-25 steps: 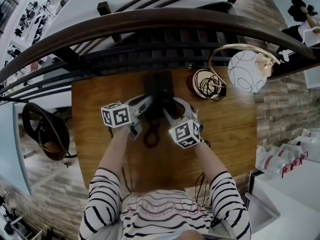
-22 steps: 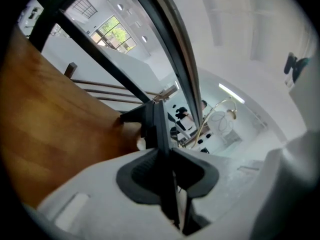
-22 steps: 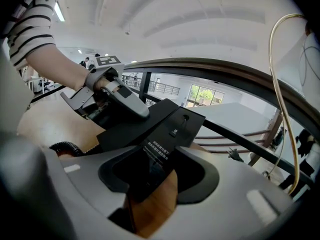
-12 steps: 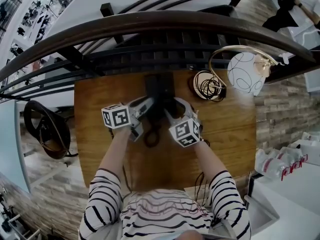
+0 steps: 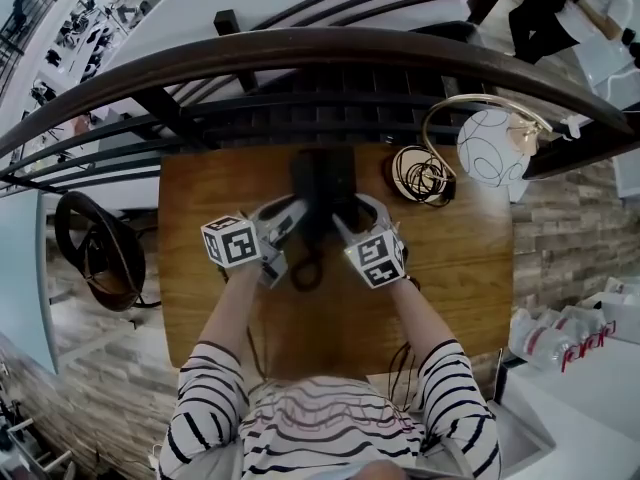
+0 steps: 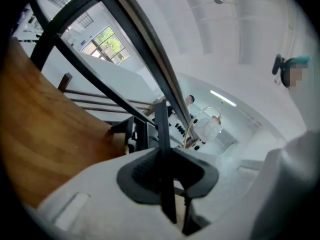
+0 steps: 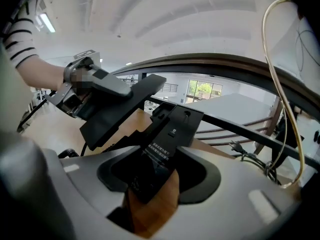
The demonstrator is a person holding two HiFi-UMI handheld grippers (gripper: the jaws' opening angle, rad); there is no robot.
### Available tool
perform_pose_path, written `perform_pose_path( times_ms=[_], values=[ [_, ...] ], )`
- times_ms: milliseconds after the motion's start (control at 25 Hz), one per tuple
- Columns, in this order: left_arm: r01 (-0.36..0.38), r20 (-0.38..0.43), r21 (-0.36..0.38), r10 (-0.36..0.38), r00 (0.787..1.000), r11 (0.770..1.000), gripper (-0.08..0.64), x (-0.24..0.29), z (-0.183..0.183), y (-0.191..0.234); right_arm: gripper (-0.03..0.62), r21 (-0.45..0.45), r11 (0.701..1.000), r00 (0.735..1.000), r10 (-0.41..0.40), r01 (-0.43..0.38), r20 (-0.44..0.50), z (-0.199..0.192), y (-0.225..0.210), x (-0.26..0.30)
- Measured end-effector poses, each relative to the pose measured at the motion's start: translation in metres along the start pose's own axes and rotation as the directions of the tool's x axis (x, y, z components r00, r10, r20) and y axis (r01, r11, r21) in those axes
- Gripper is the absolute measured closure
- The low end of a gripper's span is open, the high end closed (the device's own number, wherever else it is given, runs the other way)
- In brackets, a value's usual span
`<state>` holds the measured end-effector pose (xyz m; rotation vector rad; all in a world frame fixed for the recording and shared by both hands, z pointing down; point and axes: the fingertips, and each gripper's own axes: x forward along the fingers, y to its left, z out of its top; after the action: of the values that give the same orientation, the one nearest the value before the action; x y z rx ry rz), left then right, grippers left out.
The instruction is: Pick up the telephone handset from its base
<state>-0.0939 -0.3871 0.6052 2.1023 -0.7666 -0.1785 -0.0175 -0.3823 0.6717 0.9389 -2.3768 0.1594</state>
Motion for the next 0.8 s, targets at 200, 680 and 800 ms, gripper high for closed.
perform_pose_path(
  times_ms=[200, 680, 800],
  values=[
    [0.003, 0.033, 0.05, -0.004, 0.999, 0.999, 0.488, -0.016, 0.008, -0.024, 0.363, 0.091, 0.995, 0.998, -0.036, 0.031, 0.051, 0.014, -0.005, -0.023],
    [0.017, 0.096, 0.158, -0.033, 0.995, 0.987, 0.488, -0.051, 0.0, -0.106, 0.402, 0.207, 0.978, 0.967, -0.081, 0.03, 0.24, 0.058, 0.013, -0.133],
    [0.018, 0.104, 0.186, -0.037, 0.994, 0.982, 0.488, -0.06, -0.007, -0.128, 0.415, 0.238, 0.971, 0.955, -0.079, 0.009, 0.287, 0.067, 0.023, -0.162]
  ],
)
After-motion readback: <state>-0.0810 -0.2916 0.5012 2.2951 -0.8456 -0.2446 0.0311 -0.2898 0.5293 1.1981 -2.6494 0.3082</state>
